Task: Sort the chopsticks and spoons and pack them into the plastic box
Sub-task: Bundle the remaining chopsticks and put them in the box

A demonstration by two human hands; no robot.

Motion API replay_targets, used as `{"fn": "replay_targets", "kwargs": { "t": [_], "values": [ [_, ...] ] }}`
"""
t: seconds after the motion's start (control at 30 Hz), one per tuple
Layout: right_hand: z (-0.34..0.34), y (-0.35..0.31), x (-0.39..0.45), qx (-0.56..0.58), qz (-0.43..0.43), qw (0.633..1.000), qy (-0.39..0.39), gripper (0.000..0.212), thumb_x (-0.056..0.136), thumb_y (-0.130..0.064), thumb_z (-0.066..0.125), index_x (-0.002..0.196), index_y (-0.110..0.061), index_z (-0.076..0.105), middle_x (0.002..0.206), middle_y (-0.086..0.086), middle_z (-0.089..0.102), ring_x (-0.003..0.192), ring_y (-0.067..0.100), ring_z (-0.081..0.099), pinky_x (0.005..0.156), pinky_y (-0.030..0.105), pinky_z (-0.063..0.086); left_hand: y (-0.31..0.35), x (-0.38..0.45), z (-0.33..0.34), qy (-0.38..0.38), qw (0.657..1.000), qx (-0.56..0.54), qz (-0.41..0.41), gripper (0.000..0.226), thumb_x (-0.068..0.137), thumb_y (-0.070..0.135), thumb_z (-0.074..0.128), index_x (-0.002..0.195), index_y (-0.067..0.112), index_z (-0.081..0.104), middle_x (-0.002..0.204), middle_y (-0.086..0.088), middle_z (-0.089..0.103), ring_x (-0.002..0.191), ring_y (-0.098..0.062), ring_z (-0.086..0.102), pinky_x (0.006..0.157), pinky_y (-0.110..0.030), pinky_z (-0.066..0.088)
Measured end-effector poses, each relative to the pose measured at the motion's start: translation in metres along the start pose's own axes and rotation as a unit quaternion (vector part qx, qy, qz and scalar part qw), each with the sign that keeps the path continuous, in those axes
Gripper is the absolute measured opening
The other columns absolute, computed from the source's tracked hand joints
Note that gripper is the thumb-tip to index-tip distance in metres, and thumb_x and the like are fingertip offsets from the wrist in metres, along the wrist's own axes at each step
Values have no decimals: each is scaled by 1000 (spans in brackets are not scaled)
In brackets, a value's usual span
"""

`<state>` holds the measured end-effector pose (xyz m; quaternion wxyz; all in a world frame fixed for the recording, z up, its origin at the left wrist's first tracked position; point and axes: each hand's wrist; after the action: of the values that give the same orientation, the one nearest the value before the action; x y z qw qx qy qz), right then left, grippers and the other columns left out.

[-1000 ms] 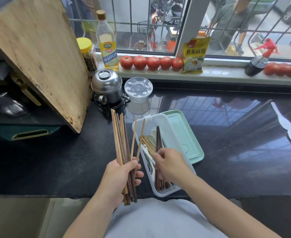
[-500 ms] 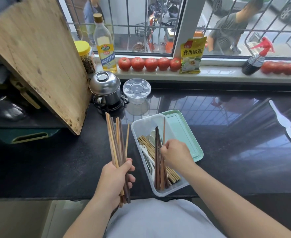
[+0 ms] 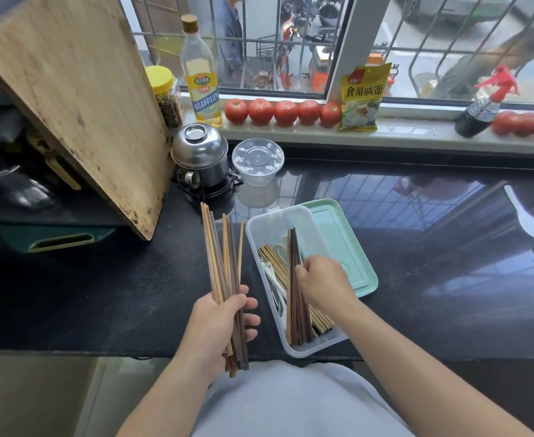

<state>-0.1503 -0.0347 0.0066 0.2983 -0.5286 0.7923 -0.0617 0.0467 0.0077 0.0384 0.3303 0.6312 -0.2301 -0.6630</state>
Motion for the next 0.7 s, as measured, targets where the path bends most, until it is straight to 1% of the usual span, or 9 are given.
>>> {"fn": "replay_targets", "kwargs": {
  "t": [0.1, 0.2, 0.27, 0.33, 0.4, 0.47, 0.57, 0.63, 0.7],
  "values": [
    [-14, -11, -21, 161, -3, 984, -75, 29, 101, -34, 52, 85, -15, 67, 74, 3, 68, 62, 18, 65, 65, 41, 59, 3, -1, 2, -36, 999, 21, 15, 17, 102, 14, 62, 117, 12, 68, 97, -8, 80, 81, -25, 75, 71, -38, 60],
    [-24, -29, -39, 283, -54, 943, -168, 23, 99, -39, 60, 95, -20, 73, 75, -2, 70, 56, 10, 58, 55, 28, 51, 10, -6, 11, -104, 994, 42, 14, 17, 102, 15, 63, 117, 12, 70, 100, -9, 80, 83, -24, 76, 74, -37, 60],
    [-25, -37, -47, 267, -99, 947, -150, 23, 97, -35, 64, 86, -17, 74, 72, -4, 69, 62, 8, 63, 64, 27, 54, 15, -7, 18, -128, 991, 36, 11, 17, 100, 15, 65, 116, 13, 71, 100, -12, 80, 83, -25, 75, 75, -38, 59],
    [-22, -38, -49, 278, -85, 949, -121, 28, 96, -30, 65, 81, -8, 72, 72, 4, 69, 69, 17, 69, 72, 36, 57, 17, -5, 22, -130, 991, 43, 11, 17, 101, 15, 64, 116, 12, 71, 100, -14, 79, 87, -30, 77, 80, -43, 61],
    [-24, -34, -46, 337, -35, 937, -82, 28, 97, -25, 61, 82, -3, 67, 65, 5, 65, 59, 21, 63, 64, 39, 55, 16, -2, 23, -125, 991, 55, 8, 18, 101, 15, 63, 116, 8, 70, 100, -15, 79, 91, -34, 77, 85, -50, 63],
    [-36, -29, -37, 385, 4, 923, -6, 25, 100, -20, 55, 89, 0, 64, 67, 3, 69, 52, 16, 58, 52, 33, 50, 12, 2, 22, -101, 994, 50, 3, 18, 101, 15, 64, 115, 5, 69, 98, -15, 79, 90, -34, 78, 80, -50, 64],
    [-51, -11, -16, 280, 13, 955, 92, 27, 100, -24, 53, 85, -3, 62, 71, 7, 72, 53, 18, 65, 56, 39, 59, 7, 6, 17, -39, 999, 16, -6, 16, 101, 15, 64, 113, 5, 67, 94, -14, 80, 87, -35, 78, 73, -46, 65],
    [-44, -4, -6, 179, 18, 983, 47, 29, 99, -30, 53, 82, -10, 63, 73, 5, 71, 63, 23, 70, 65, 46, 61, 6, 9, 13, 1, 1000, -8, -8, 15, 101, 15, 64, 113, 6, 67, 92, -13, 80, 85, -33, 78, 69, -43, 64],
    [-23, 0, -1, 84, 23, 996, -11, 29, 99, -33, 53, 82, -12, 63, 80, 6, 69, 74, 28, 69, 71, 45, 60, 8, 10, 10, 27, 999, -21, -3, 15, 101, 15, 65, 113, 7, 67, 94, -12, 80, 85, -31, 78, 67, -41, 63]
  ]
}}
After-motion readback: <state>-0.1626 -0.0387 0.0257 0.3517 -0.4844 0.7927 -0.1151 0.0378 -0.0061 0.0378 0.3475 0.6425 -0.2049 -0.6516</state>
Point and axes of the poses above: each hand's wrist, its own x-axis towards the middle knuckle, its own z-axis out of the palm, y = z × x
